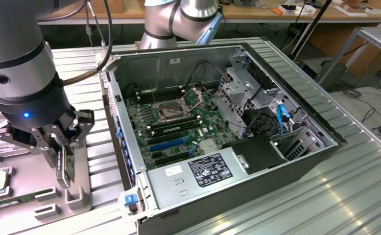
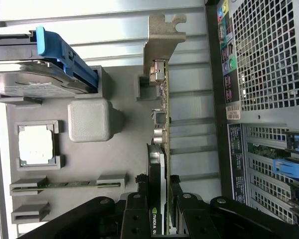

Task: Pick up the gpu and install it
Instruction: 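Pick up the gpu and move the gpu toward the slot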

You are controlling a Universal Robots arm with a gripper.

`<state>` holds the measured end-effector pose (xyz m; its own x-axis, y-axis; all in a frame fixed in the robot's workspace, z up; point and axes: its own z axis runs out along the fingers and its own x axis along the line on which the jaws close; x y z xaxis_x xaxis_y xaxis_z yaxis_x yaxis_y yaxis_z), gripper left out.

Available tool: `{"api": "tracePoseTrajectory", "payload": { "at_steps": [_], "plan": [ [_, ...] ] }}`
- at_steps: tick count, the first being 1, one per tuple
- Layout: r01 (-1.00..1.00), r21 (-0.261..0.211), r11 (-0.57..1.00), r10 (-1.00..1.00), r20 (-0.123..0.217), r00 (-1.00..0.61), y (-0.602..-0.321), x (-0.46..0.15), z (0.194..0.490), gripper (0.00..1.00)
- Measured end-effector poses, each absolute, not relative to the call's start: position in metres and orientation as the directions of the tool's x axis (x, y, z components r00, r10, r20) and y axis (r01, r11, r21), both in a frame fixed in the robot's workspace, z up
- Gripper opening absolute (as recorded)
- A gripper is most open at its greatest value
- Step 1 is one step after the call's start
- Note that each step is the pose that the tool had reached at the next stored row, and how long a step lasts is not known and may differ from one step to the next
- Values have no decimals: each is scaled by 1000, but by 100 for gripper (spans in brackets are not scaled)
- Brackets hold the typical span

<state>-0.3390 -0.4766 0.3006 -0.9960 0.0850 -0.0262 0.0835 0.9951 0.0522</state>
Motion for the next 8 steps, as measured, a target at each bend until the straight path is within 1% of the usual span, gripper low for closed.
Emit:
{"api": "tracePoseTrajectory", "payload": {
  "at_steps": [8],
  "plan": [
    [84, 52, 995, 85, -26, -996, -477, -339, 311, 27]
  ]
}}
